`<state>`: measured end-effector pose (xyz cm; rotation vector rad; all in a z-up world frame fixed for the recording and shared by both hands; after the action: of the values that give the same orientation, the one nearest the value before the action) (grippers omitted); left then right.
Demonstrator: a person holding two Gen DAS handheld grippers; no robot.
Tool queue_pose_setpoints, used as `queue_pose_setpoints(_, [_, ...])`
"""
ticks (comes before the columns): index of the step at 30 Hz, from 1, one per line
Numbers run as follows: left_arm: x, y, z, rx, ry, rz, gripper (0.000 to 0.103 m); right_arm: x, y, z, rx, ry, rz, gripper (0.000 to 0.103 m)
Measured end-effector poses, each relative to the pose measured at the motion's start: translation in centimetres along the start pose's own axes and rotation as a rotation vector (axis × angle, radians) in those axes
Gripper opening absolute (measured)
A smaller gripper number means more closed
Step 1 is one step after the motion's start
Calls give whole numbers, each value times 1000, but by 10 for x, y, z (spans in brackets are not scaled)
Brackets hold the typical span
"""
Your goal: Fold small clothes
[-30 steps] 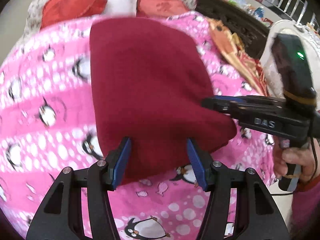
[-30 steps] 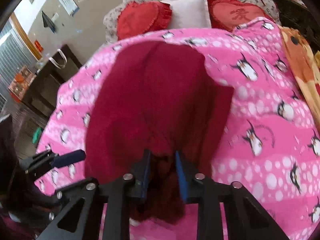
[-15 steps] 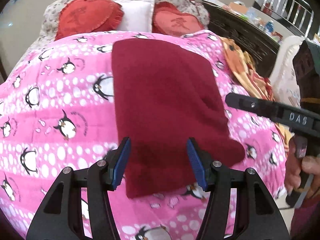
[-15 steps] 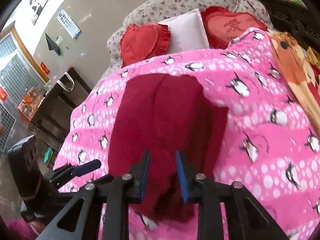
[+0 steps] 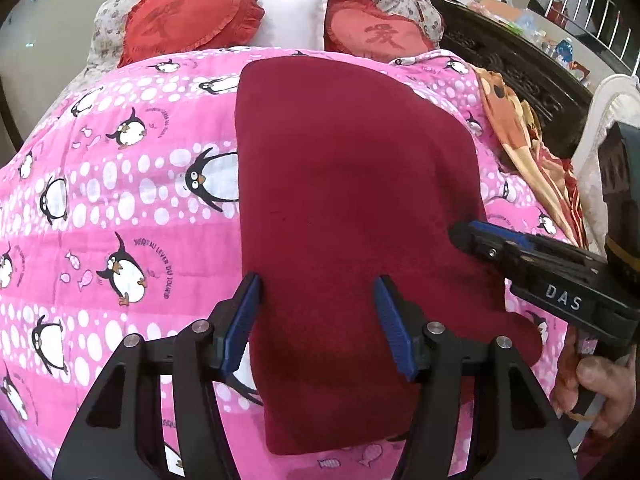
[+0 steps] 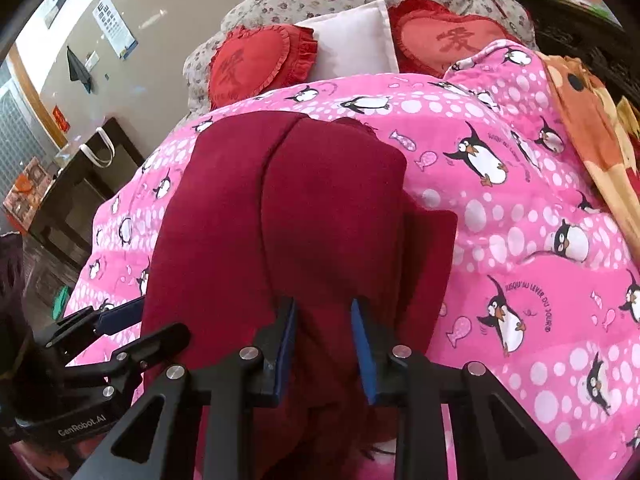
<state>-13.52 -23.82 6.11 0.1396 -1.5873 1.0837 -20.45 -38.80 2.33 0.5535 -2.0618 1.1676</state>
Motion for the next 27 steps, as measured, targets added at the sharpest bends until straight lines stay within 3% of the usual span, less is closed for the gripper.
queue_pose_setpoints(4, [3,1,-5,16,30,-4,60,8,4,4,-22,-8,19,25])
queue_pose_setpoints(6, [6,0,-10,39,58,-7,60,17,4,6,-49,-34,44,31])
queue_pose_setpoints(7, [7,-1,-15,60,76,-8,60,20,4,9,-65,-21,54,46])
queue_pose_setpoints(8, [7,-2,-18,72,85,-10,60,25,4,13,-83,0,66,53])
queue_pose_setpoints(10, [6,-3,-24,101,112,-20,60,31,3,18,-110,-28,95,54])
queue_pose_setpoints(13, [4,-6,-31,129,145,-28,61,28,1,25,-142,-58,88,69])
queue_pose_setpoints(16, [2,-9,-38,155,201,-23,69,18,1,30,-166,-76,65,72])
queue_pose_setpoints(23, [-29,-12,-38,187,305,-93,72,-6,-2,47,-234,-181,57,82])
queue_pose_setpoints(25, [-39,-10,-34,196,323,-110,82,-10,-5,44,-218,-194,66,87])
queue_pose_setpoints(27, [-46,-10,-32,219,333,-119,83,-15,-9,37,-177,-182,69,88])
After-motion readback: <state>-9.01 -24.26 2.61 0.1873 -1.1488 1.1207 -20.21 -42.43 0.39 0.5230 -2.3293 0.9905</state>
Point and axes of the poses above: each gripper's, at about its wrist camera, not at the fingertips, and x roughly against the way its jaws point, z to its right, y to its underside, the point moved 4 cm from there along -x, roughly the way its jaws point, and after that the axes turned 6 degrees about -y, right-handed, at the moved point
